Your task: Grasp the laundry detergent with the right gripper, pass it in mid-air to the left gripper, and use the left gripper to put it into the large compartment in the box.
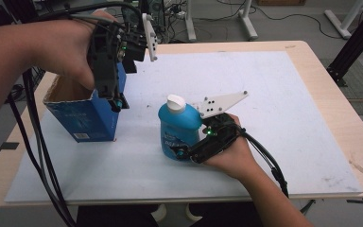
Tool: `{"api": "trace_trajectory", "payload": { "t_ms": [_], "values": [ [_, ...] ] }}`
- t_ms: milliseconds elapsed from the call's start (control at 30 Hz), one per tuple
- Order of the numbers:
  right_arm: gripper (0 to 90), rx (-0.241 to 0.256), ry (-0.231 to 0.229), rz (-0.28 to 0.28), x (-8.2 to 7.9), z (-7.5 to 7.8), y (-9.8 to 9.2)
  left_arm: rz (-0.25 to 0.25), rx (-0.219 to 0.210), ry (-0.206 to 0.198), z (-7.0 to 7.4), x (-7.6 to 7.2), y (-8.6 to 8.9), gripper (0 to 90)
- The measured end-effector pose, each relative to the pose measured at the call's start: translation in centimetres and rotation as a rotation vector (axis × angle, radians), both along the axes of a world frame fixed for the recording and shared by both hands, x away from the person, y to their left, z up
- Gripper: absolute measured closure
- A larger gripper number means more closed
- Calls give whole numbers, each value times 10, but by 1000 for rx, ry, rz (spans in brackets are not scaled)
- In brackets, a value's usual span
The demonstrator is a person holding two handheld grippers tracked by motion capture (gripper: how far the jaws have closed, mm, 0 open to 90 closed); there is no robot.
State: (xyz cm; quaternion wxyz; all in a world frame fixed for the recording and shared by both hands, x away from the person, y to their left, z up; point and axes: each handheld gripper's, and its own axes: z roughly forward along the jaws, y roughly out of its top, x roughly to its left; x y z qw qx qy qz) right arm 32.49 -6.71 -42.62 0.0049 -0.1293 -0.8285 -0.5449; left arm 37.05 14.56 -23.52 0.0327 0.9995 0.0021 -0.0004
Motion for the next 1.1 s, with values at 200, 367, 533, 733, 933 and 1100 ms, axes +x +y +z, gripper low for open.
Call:
{"api": "trace_trajectory", "payload": {
  "t_ms": [200, 367, 533, 733, 933, 1100],
  "values": [
    [201, 15, -7, -2, 0, 0, 0, 5, -2, 3, -1, 1, -1, 18],
    [236, 15, -16, -8, 0, 0, 0, 5, -2, 2, -1, 1, -2, 18],
    [266, 28, -31, -4, 0, 0, 0, 6, 0, 5, -2, 2, -2, 18],
    [311, 18, -41, 3, -1, 0, 1, 8, 0, 7, -2, 3, -3, 18],
    [332, 13, -47, 5, -2, 0, 1, 9, -2, 6, -2, 3, -3, 17],
    [360, 12, -56, 12, -3, 0, 2, 9, 3, 7, -1, 3, -3, 18]
  ]
}}
